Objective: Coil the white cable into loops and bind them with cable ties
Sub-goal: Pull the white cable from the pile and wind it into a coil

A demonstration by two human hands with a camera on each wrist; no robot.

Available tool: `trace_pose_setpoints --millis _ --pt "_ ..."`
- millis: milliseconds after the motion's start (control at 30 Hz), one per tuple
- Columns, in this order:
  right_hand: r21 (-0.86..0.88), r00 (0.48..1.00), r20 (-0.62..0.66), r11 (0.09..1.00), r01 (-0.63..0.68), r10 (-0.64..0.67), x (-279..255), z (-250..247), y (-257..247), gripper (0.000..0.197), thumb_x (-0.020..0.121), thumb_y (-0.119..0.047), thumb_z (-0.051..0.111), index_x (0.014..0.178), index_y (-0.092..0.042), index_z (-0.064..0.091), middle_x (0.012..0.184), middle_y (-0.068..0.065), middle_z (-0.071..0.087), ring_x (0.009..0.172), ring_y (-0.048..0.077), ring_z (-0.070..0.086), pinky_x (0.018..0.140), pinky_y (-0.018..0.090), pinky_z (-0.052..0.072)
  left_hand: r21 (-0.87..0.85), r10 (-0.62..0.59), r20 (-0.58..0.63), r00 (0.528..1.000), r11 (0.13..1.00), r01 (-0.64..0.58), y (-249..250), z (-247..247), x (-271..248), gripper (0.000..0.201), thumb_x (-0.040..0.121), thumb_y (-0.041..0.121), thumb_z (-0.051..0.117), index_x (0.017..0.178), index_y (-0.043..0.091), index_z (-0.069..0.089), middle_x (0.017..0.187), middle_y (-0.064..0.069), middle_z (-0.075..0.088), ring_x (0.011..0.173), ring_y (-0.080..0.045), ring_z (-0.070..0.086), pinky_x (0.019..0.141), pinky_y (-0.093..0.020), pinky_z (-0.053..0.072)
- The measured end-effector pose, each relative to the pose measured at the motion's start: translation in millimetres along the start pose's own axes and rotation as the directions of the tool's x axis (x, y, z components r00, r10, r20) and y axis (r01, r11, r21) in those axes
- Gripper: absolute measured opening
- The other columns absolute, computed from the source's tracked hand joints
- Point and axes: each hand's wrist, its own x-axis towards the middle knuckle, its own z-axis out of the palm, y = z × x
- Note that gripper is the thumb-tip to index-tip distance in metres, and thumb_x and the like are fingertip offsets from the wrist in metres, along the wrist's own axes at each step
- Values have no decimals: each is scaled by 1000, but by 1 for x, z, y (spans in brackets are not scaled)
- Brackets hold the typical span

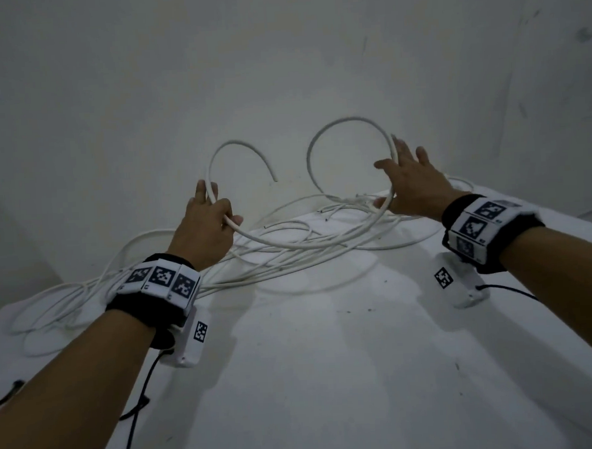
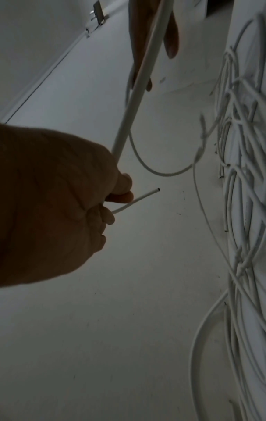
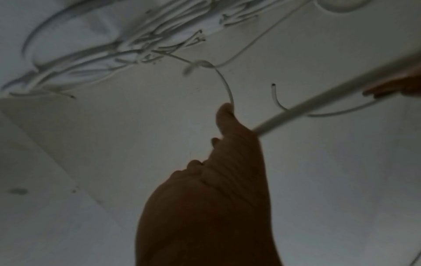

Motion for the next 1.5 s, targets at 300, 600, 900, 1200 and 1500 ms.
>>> trace_pose_setpoints --millis 300,600,900,1200,1500 --pt "-13 928 348 991 -135 131 -28 -1 3 85 85 -55 57 147 -12 18 155 18 17 142 32 21 114 47 21 18 60 9 998 998 -60 25 -11 -13 19 96 17 55 93 -2 56 149 -30 30 148 -32 5 114 -46 17" --pt "730 910 338 544 -414 238 -47 -28 10 70 76 8 61 141 -3 39 134 16 46 119 25 47 93 30 40 -10 16 21 1000 1000 -16 41 -24 -24 16 98 17 51 88 4 50 151 -26 31 149 -29 2 115 -45 15" --pt "731 660 643 -568 -377 390 -29 -23 29 10 96 -11 39 86 -8 42 50 6 47 42 13 45 45 20 46 -83 130 59 990 989 -125 30 -24 -35 18 95 8 55 79 11 48 150 -16 37 149 -19 7 107 -27 22" --pt "841 847 373 -523 -137 378 -14 7 20 31 98 -5 31 92 -21 57 56 -4 45 40 7 40 46 16 31 28 233 75 970 971 -236 22 -5 -31 13 92 8 58 82 0 56 148 -25 38 148 -30 10 114 -45 17" --pt "851 949 180 -526 -18 260 -23 -3 29 41 91 4 23 96 -21 55 52 -7 45 42 6 34 45 16 30 79 152 64 986 984 -157 23 -5 -28 15 96 17 55 86 5 57 150 -22 35 149 -30 9 114 -46 15"
